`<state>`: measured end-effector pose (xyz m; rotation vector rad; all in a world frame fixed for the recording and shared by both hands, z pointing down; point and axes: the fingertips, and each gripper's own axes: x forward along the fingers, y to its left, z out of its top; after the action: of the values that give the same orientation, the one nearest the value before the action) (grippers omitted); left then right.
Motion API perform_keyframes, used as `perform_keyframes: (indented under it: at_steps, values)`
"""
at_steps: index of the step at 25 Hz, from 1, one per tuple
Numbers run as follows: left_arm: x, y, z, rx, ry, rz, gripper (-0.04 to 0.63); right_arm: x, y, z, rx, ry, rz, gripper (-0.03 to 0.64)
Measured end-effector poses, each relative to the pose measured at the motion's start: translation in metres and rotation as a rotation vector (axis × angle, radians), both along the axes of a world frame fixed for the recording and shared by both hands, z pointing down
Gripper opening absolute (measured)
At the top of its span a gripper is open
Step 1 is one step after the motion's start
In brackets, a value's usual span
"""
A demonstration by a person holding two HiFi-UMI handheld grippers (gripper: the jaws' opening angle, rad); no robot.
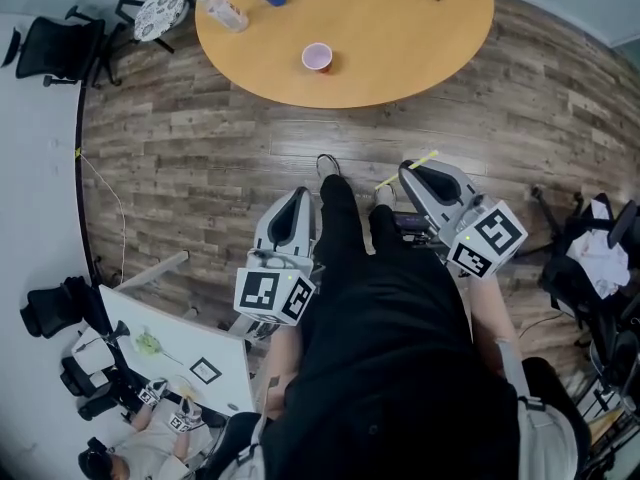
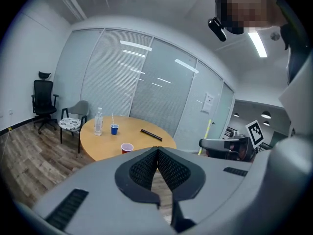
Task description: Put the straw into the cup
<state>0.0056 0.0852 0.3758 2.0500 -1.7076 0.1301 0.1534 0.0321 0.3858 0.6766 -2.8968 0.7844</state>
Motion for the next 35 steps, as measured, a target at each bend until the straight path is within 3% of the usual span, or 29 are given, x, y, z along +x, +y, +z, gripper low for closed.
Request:
perform_keyframes:
  at_steps: [5, 11, 20, 35]
  values:
    - [-0.020, -0.023, 0.002, 0.010, 0.027, 0.012, 0.012, -0.015, -0.014, -0.003, 0.011, 0.013, 0.028, 0.029]
    - [-0.036, -0.068, 0.002, 0.048, 0.034, 0.102, 0.012, -0.034, -0.044, -0.005, 0.029, 0.045, 0.086, 0.029]
    - [-0.081, -0.134, -0.006, 0.097, 0.028, 0.227, 0.012, -0.101, -0.097, -0.020, 0.070, 0.067, 0.114, 0.029]
    - [-0.138, -0.187, 0.007, 0.090, 0.013, 0.367, 0.012, -0.173, -0.164, -0.029, 0.097, 0.068, 0.213, 0.029]
